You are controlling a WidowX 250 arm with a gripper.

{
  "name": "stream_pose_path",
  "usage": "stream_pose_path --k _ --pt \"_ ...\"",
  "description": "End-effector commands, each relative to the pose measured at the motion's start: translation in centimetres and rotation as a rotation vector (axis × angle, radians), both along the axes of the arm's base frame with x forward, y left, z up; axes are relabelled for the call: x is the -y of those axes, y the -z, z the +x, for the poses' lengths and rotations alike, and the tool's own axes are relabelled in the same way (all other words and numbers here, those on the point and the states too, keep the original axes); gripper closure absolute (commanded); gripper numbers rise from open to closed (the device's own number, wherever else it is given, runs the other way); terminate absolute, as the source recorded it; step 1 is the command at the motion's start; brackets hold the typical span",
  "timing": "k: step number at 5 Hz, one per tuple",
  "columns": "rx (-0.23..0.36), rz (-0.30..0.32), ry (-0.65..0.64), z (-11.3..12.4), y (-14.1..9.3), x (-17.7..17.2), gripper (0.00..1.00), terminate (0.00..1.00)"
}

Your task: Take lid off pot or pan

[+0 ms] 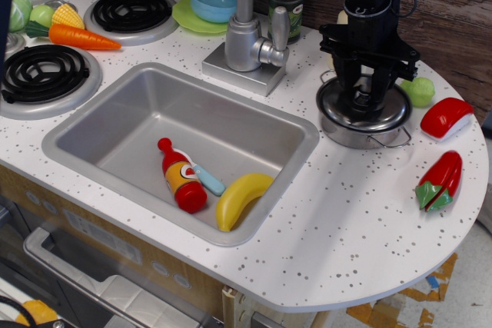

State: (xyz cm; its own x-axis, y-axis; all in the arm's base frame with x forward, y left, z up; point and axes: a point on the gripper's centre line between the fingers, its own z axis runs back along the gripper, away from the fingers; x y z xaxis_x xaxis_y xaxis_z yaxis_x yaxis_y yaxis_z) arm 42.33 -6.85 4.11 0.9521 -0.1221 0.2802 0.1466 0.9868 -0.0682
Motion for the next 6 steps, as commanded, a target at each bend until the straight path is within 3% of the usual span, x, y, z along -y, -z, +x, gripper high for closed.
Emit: stream_pose_path --k 1,2,4,5,6 --pt "0.033 0.019 0.01 0.4 -1.1 -0.2 1.0 0.0" --pt "0.033 0.064 0.015 0.4 -2.4 -0.1 1.0 0.0" --pt "-0.02 0.223 -0.006 -0.3 -8.4 0.6 1.0 0.0" --pt "-0.084 0.22 -0.096 -3.0 -9.4 1.0 1.0 0.0" --pt "-0.112 0.161 -0.178 -5.6 -8.3 1.3 1.0 0.0"
